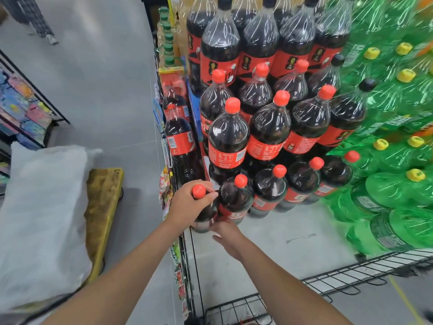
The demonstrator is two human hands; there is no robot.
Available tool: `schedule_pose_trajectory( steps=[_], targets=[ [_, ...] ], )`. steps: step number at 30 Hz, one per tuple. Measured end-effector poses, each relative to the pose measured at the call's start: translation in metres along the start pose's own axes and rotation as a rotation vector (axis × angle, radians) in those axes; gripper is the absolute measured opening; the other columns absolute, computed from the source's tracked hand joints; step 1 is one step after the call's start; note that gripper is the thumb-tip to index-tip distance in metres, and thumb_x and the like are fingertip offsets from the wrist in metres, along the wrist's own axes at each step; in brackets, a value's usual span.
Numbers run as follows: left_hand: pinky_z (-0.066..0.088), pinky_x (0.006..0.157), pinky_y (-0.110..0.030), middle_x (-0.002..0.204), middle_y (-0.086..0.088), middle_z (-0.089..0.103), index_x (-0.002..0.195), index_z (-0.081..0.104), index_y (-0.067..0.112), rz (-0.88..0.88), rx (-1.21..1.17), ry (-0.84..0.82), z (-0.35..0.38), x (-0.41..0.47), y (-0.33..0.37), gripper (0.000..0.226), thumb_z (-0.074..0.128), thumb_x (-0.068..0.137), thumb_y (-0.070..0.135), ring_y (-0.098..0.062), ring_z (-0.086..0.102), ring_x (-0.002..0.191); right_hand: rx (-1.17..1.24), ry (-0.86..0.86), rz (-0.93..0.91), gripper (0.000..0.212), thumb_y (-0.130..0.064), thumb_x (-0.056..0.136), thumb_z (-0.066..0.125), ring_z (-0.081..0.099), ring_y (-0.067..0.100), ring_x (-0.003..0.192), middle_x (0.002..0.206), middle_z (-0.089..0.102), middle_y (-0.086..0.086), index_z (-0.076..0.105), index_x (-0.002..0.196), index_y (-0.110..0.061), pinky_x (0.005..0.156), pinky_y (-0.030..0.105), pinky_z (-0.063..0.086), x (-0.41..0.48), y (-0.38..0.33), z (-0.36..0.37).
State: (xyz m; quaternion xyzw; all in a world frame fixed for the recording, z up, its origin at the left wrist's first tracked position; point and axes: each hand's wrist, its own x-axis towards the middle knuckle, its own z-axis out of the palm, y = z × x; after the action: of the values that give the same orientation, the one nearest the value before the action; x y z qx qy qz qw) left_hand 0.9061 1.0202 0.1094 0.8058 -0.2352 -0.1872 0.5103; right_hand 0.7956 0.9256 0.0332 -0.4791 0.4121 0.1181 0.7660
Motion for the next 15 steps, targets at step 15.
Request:
schedule_pose_trajectory(
  steps=[15],
  targets=[
    [0.053,0.1,-0.042,0.125,0.022,0.066,0.124,0.062,0.044,0.131,0.238,-0.099,-0.016,-0.006,0.032,0.046,0.083,0.083,0.044,-0.009,0.063,0.114,-0.694,0.418,-0.356,0.029,-0.035,0.102,0.057,0.064,0.019,0.106,0.113,0.072,-0.001,0.073,0.119,-0.017,0.081,0.026,0.042,-0.089,-0.032,-0.092]
  ],
)
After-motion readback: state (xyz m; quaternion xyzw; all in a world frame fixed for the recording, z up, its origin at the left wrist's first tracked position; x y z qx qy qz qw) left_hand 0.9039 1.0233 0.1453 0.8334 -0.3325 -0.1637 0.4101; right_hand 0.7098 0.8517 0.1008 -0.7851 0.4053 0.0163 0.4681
